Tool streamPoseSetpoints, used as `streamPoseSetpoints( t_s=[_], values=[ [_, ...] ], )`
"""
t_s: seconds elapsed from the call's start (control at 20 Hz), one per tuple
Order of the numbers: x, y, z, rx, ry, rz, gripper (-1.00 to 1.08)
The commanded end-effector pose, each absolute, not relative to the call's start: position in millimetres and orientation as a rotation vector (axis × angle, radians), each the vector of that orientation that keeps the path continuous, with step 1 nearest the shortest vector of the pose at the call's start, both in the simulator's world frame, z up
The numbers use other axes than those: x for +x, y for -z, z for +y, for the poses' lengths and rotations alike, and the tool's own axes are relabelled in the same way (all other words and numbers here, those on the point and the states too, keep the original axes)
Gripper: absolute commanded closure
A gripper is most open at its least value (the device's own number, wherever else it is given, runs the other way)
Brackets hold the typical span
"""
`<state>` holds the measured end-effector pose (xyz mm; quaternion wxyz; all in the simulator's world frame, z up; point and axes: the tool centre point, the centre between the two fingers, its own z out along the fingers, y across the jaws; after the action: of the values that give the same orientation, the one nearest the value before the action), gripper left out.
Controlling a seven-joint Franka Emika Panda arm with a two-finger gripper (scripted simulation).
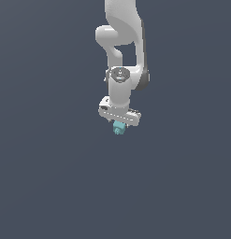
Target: Pick up the object and move it to a goal position.
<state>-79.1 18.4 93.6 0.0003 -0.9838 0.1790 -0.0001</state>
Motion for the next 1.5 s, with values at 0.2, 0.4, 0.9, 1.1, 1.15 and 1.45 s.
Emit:
streamPoseSetpoints(
  t_s=[0.2, 0.4, 0.9, 1.1, 1.15, 1.45],
  values=[
    [-82, -91, 19, -3.088, -0.001, 0.579, -0.92],
    [-83, -83, 19, -3.087, 0.0, 0.58, -0.92],
    [-84, -44, 19, -3.087, 0.0, 0.586, -0.92],
    [-84, -41, 19, -3.087, 0.0, 0.586, 1.08],
    [-84, -41, 19, -3.087, 0.0, 0.586, 1.08],
    [-84, -41, 19, -3.087, 0.0, 0.586, 1.08]
  ],
)
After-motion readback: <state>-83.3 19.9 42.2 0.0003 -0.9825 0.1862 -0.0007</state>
